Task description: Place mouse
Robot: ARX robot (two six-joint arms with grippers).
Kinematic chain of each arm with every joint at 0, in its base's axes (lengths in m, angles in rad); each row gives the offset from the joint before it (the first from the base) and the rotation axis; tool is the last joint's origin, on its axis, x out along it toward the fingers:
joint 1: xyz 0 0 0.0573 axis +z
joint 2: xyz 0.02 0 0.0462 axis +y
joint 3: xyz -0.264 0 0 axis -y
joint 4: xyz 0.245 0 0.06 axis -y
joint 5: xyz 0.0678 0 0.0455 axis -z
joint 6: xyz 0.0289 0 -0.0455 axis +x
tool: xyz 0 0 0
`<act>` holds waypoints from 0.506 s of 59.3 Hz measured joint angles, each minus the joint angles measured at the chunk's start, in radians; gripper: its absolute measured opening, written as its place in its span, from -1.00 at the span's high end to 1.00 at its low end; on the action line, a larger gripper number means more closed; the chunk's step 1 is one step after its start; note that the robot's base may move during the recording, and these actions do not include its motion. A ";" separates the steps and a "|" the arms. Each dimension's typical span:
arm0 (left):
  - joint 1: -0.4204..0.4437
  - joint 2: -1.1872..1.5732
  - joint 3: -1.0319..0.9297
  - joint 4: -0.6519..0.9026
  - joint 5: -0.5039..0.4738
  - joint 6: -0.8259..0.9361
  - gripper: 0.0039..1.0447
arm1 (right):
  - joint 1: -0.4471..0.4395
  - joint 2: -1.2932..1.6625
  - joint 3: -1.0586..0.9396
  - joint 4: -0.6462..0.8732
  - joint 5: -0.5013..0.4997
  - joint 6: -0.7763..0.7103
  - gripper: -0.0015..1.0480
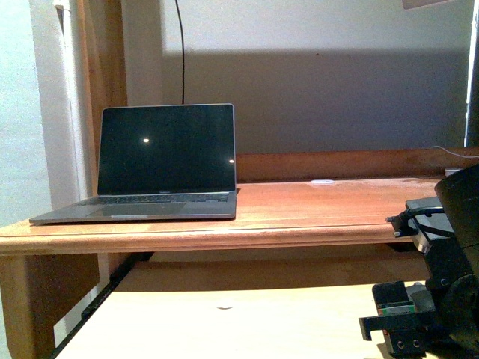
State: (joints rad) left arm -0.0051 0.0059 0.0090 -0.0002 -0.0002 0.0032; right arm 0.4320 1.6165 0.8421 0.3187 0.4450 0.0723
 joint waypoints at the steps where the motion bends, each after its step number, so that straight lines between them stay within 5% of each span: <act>1: 0.000 0.000 0.000 0.000 0.000 0.000 -0.86 | -0.001 0.000 0.000 0.000 -0.004 0.006 -0.15; 30: 0.000 0.000 0.000 0.000 0.000 0.000 -0.86 | -0.070 -0.335 -0.083 -0.108 -0.210 0.063 -0.05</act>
State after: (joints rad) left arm -0.0051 0.0059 0.0090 -0.0002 -0.0002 0.0032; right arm 0.3618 1.2816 0.7593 0.2108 0.2352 0.1352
